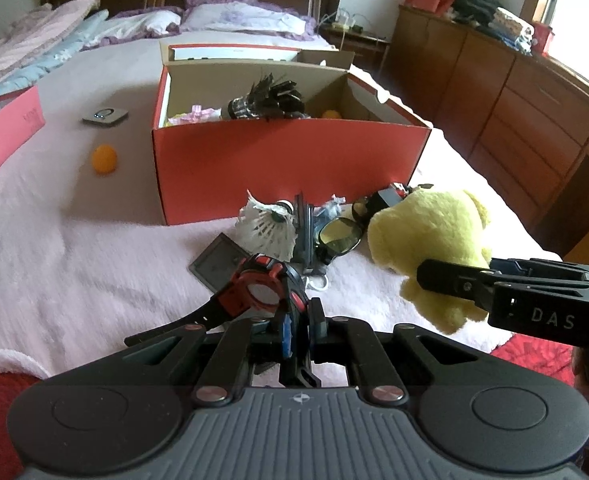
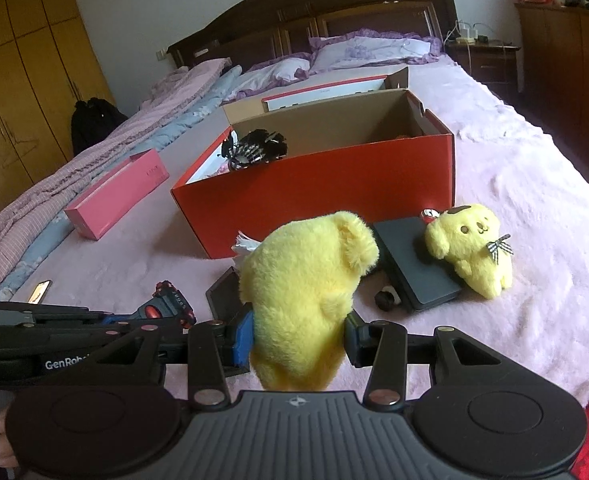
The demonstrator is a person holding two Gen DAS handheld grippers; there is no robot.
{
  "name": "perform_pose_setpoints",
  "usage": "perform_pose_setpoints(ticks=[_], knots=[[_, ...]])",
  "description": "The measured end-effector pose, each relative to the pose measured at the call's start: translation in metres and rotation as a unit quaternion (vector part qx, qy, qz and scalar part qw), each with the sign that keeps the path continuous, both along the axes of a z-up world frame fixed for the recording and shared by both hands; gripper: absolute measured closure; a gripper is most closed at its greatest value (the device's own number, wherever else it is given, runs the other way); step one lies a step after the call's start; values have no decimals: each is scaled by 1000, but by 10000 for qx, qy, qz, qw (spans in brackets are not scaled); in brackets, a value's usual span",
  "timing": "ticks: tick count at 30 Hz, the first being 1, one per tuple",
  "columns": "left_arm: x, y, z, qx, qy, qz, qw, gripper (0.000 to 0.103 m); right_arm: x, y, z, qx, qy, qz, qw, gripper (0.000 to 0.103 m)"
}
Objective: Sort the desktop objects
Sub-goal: 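Carry the wristwatch and plush into the shoebox and open both grippers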
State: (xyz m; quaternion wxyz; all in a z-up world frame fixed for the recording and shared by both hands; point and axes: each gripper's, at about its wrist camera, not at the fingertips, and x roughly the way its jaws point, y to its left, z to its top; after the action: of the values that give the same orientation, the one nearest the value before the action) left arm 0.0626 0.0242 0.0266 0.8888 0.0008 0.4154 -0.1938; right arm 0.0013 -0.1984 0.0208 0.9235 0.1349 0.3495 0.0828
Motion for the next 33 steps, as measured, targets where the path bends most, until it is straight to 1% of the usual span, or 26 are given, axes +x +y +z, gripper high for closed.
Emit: perform_pose_setpoints(ticks=[3,9,11,15,17,24,30,33], knots=[[3,0,6,3,-108,-3,9999,92,1,3,4,-5,-55,32,10000,56],[20,-2,33,-100,-481,-53,9988,92,10,6,21,0,-305,96,9995,56],[29,-4,43,-158,-600,-72,9980,92,17,6,28,-12,-419,96,9991,56],[50,-14,62,-92,-918,-145,9956,92,35,4,42,-42,-618,93,9980,56],[61,-20,66,-72,-984,-194,9949,92,46,4,47,-67,-692,97,9975,56],[100,-40,70,74,-1095,-335,9934,92,82,-1,54,-61,-744,35,9972,56],[120,-49,66,42,-1154,-435,9924,91,114,-3,52,-4,-712,16,9975,57],[135,-51,59,27,-1090,-370,9933,91,130,-2,49,-25,-692,4,9976,57]])
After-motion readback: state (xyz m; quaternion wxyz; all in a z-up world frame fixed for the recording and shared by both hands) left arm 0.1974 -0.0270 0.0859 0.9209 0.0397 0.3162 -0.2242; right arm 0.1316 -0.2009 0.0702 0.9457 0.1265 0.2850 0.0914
